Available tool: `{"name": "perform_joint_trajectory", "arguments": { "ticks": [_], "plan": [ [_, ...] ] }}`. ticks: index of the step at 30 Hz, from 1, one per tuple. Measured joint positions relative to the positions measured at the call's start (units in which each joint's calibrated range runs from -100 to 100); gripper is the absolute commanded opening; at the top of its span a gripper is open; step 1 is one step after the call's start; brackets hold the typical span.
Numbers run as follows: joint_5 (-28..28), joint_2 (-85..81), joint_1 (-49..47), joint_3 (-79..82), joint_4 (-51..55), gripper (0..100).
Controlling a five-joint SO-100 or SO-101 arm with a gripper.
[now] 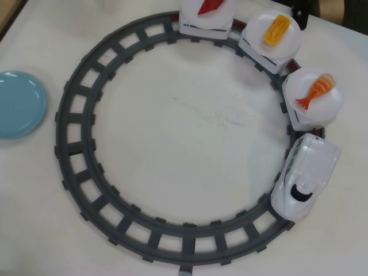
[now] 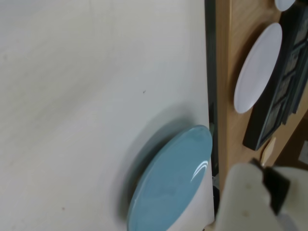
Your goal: Pick up the sushi from the Shinkansen and put it on the blue dish
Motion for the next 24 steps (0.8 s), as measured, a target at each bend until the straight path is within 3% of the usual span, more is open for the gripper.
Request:
{"name": "perform_joint_trajectory", "arguments": {
  "ticks": [11, 24],
  "plan": [
    [0.0, 0.1, 0.3, 0.0, -0.2, 3],
    [0.6, 4.3, 12.4, -3.5, -0.2, 3]
  ]
}}
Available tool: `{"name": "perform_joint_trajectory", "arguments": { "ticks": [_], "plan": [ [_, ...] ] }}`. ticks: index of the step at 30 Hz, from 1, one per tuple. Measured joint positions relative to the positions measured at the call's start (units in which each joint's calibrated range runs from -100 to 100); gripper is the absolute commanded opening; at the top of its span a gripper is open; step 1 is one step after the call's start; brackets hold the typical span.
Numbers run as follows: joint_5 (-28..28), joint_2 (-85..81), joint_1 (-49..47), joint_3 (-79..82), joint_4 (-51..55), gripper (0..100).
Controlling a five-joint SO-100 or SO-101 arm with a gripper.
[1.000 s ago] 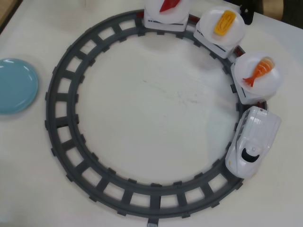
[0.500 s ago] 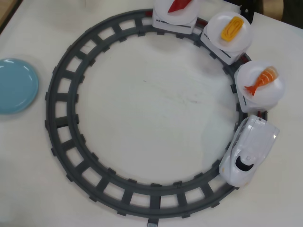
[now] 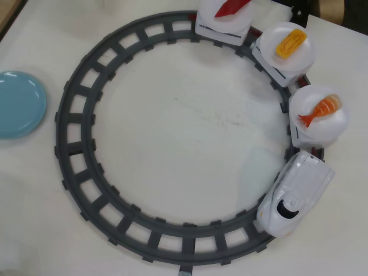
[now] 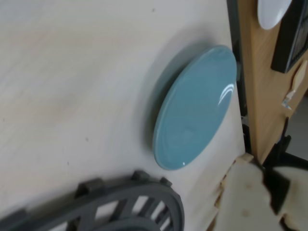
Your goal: Pick up the sushi from the Shinkansen and put it on the blue dish
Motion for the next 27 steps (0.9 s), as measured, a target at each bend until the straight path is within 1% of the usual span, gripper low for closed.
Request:
{"name": "perform_joint_trajectory", "arguments": {
  "ticks": [9, 14, 21, 27],
  "plan": [
    [1.3, 20.8, 4.6, -12.4, 0.0, 3],
    [2.4, 29.1, 9.4, -18.7, 0.5, 3],
    [4.4, 32.6, 17.2, -24.3, 6.1, 3],
    [7.3, 33.2, 26.4, -26.6, 10.7, 3]
  ]
}}
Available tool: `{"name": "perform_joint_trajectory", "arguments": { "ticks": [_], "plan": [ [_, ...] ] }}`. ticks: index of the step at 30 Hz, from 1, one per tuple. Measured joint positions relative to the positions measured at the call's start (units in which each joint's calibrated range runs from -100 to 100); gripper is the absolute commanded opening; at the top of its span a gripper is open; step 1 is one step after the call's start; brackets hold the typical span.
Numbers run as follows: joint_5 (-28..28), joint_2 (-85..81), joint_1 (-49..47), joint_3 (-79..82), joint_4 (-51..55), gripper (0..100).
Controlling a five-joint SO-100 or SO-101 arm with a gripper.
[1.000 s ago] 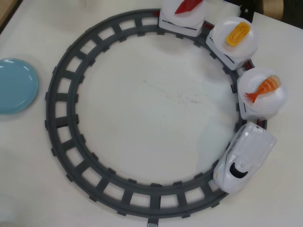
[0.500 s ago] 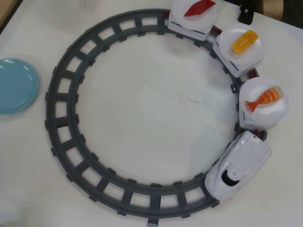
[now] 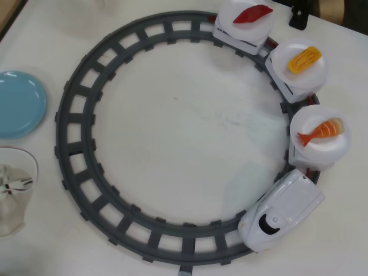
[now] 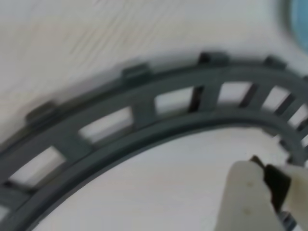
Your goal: Pick up the sushi from the Shinkansen and put it on the blue dish
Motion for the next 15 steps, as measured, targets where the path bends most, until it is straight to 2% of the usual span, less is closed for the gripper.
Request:
{"name": "perform_joint_trajectory", "arguments": {
  "ticks": [6, 15],
  "plan": [
    [3.7, 0.0, 9.2, 0.0, 3.9, 3],
    [7.6, 0.8, 17.3, 0.0, 6.4, 3]
  ]
}}
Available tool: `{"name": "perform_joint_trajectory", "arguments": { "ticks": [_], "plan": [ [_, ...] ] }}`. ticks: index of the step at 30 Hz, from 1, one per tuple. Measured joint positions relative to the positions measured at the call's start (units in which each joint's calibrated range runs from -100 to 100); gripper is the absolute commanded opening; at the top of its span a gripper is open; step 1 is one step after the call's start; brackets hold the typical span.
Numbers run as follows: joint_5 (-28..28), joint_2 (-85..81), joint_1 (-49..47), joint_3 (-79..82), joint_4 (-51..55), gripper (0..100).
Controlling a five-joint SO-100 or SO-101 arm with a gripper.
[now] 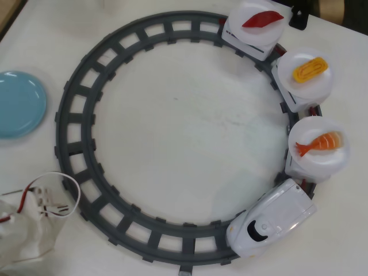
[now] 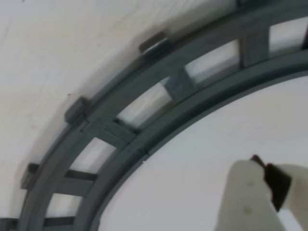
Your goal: Pick up the sushi from the Shinkansen and put it on the blue dish
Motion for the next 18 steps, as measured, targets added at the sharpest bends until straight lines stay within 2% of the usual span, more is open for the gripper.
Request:
{"name": "perform_joint_trajectory", "arguments": {
  "ticks": [10, 18],
  "plan": [
    [1.3, 10.8, 6.9, -6.4, 0.0, 3],
    [3.4, 12.2, 10.5, -14.0, 1.8, 3]
  ]
}}
